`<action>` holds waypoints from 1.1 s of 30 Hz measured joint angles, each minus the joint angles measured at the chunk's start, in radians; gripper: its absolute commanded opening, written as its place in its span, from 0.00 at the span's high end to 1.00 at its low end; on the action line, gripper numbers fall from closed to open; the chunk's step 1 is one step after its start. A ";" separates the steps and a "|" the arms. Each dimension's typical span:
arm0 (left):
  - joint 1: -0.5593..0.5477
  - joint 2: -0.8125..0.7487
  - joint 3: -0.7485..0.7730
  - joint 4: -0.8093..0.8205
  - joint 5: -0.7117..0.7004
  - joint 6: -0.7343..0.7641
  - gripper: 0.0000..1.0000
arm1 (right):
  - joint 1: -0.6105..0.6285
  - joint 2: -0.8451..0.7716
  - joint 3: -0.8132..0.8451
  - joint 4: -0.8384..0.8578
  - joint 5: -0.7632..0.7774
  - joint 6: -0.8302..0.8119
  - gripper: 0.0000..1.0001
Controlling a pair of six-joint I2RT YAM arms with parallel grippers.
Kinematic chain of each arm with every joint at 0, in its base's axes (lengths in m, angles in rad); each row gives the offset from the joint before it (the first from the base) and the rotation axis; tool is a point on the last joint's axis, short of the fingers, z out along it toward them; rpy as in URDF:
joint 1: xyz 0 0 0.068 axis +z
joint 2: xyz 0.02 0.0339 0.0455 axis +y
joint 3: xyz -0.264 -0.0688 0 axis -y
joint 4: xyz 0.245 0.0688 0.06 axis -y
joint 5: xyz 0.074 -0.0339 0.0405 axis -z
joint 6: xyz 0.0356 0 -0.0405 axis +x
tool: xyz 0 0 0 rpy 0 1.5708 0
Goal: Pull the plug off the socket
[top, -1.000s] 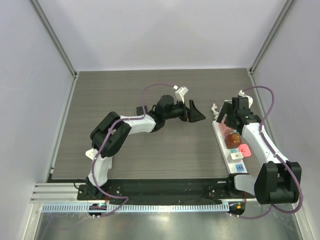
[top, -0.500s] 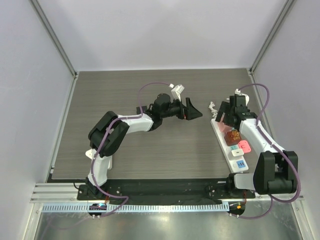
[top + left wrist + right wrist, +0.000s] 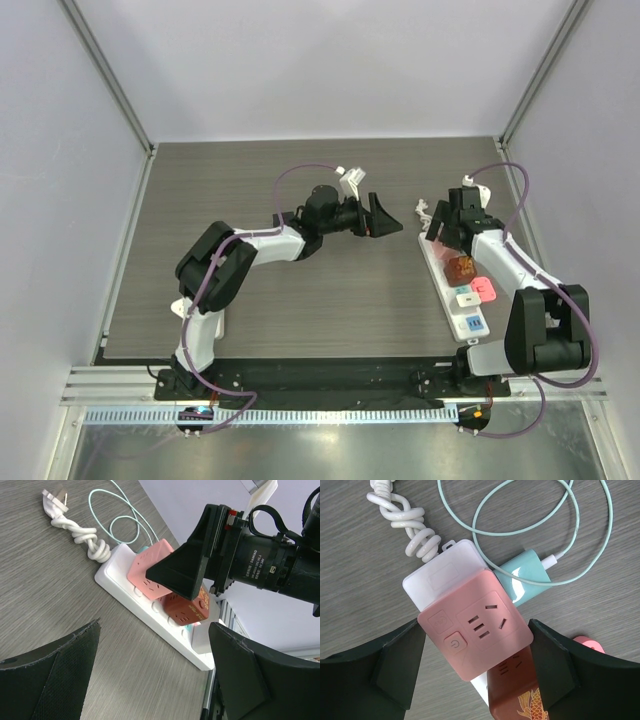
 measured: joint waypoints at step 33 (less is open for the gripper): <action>0.067 0.087 0.124 -0.157 0.156 -0.019 0.12 | 0.127 0.100 0.097 0.127 -0.002 0.377 0.03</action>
